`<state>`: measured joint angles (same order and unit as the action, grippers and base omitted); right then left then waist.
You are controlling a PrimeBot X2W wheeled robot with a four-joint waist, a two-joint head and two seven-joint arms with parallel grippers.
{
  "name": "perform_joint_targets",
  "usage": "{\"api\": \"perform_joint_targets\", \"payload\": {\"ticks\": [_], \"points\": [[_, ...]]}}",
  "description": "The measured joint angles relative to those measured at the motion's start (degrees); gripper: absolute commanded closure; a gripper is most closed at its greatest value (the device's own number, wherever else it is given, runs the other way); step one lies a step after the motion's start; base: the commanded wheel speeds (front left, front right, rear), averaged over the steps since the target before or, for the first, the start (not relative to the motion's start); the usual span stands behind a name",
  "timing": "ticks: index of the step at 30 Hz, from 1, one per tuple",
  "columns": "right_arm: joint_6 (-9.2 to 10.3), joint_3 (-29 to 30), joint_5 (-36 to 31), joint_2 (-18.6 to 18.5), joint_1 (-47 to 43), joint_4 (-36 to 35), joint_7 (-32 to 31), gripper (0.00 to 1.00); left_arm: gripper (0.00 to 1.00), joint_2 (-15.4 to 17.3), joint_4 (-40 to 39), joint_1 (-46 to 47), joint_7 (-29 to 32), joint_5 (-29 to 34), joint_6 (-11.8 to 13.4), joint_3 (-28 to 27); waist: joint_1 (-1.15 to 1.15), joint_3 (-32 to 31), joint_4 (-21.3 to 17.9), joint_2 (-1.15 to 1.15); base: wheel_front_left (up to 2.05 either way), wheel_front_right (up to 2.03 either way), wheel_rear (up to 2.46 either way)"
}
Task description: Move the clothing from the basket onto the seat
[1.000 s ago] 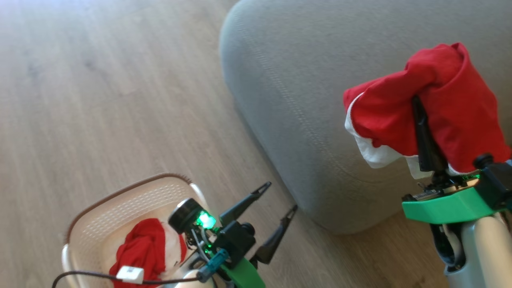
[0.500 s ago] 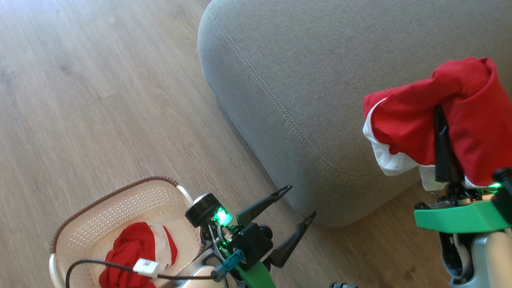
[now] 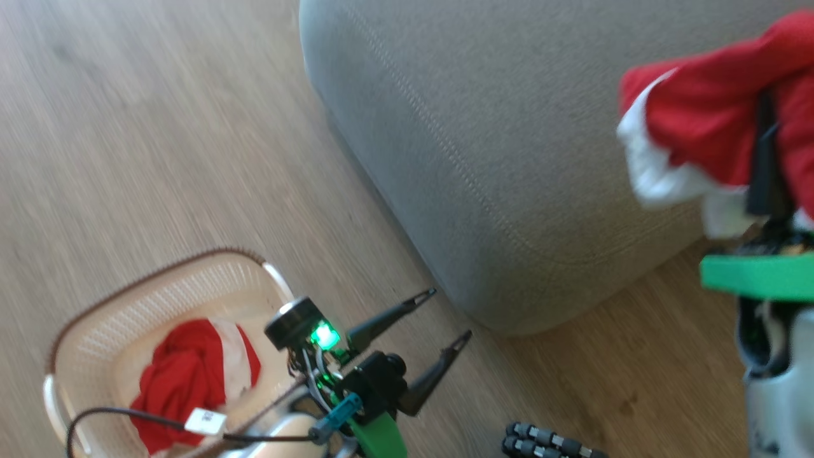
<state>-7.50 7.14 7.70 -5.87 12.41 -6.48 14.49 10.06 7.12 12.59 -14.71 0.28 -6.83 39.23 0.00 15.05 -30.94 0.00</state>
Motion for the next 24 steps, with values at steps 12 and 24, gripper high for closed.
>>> {"api": "perform_joint_targets", "payload": {"ticks": [12,24], "points": [[0.00,9.22,-0.12,0.26,19.63,6.32,0.16,1.00,0.00,9.95,-2.52,5.91,0.00,0.80,-0.11,1.79,0.02,14.48,2.13,0.00,0.00,0.00,0.00],[0.00,15.06,-4.15,-5.69,39.63,22.46,0.16,1.00,0.00,14.24,-6.21,11.00,-0.01,0.51,-0.07,1.40,0.01,25.58,5.96,0.00,0.00,0.00,0.00]]}}
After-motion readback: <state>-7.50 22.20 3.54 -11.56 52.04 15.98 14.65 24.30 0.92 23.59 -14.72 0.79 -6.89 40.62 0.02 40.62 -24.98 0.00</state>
